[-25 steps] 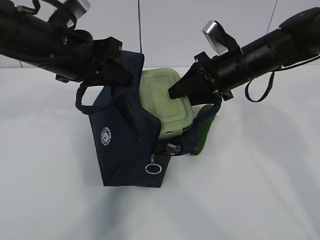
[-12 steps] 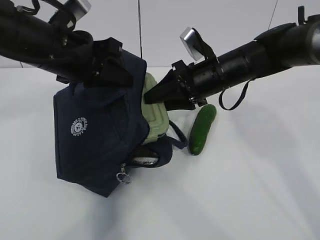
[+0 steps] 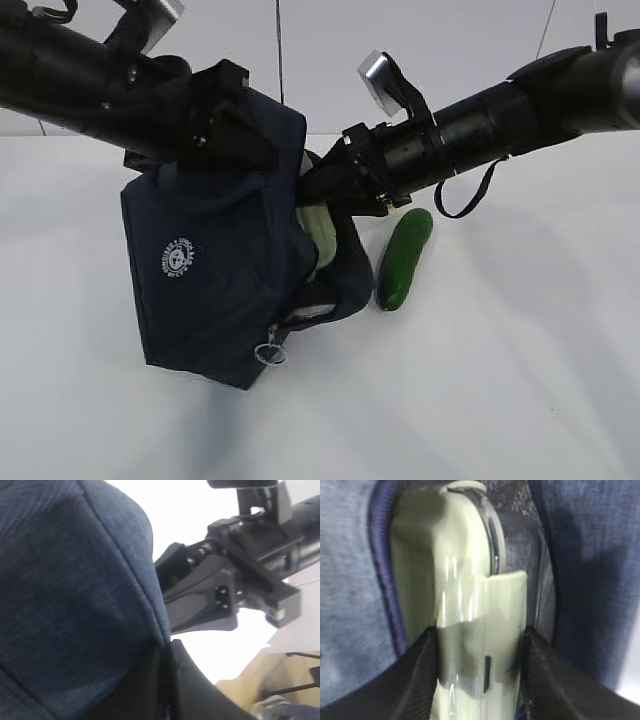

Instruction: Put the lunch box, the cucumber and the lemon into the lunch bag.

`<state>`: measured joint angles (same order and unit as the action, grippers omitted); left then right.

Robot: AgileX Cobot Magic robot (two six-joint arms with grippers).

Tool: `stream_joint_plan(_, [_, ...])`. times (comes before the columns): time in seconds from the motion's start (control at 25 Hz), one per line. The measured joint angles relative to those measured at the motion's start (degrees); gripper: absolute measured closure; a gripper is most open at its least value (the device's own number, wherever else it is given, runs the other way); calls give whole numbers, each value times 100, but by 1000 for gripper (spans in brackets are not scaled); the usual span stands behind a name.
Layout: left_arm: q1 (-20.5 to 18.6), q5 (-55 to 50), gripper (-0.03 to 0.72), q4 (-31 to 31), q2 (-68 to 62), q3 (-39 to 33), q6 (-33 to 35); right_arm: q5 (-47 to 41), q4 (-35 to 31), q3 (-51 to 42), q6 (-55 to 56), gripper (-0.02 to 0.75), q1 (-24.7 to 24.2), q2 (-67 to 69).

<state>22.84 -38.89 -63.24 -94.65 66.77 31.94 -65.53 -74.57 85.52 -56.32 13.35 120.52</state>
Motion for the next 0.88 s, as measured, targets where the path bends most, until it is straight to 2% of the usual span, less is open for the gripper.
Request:
stream_joint_plan(0.36, [0,-172,696,-388,0,0,0,98,-12,0,-164,375,30,0])
stream_joint_plan(0.56, [0,-181,696,-886,0,0,218,159,-20,0,-451,375,161,0])
stream_joint_plan(0.88, [0,-193,696,-946,0,0,292,451,-46,0,-684,375,279,10])
